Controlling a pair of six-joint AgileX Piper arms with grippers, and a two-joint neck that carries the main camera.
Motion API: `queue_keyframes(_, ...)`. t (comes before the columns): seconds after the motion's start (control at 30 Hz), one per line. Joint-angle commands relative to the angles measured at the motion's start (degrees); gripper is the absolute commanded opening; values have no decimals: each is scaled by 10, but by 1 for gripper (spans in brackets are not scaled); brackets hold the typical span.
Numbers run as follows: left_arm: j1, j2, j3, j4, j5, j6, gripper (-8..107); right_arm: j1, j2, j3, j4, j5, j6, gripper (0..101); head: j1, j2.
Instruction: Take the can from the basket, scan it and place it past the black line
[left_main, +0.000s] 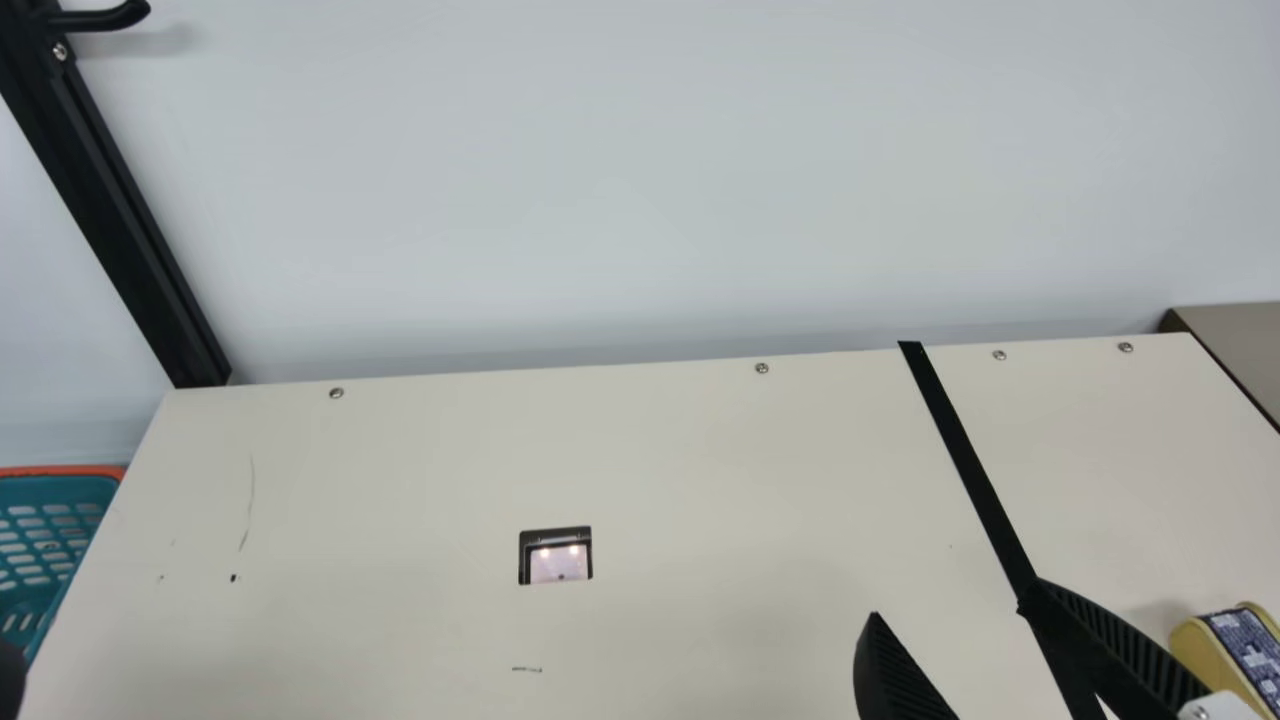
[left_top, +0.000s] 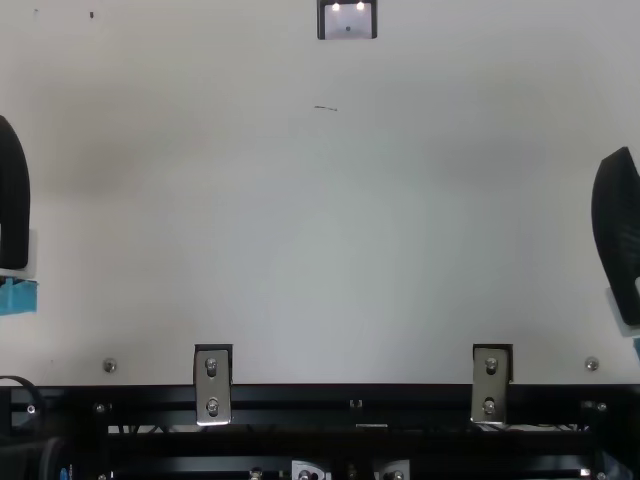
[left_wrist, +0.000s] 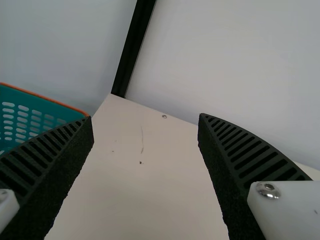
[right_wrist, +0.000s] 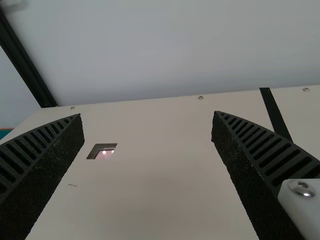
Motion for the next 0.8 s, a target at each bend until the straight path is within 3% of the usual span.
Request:
queue_keyframes(0.0, 0, 0, 0, 0, 0, 0, 90, 0, 0, 0, 0, 0, 0, 101, -21, 5)
queue_keyframes(0.23, 0, 0, 0, 0, 0, 0, 90, 28, -10, -7, -21, 1, 23, 101, -21, 5)
queue_keyframes(0.57, 0, 0, 0, 0, 0, 0, 90, 152, 14, -15, -38, 71, -47, 101, -21, 5)
queue_keyframes(0.77, 0, 0, 0, 0, 0, 0, 90, 160, 15, -15, -43, 83, -57, 101, -21, 5)
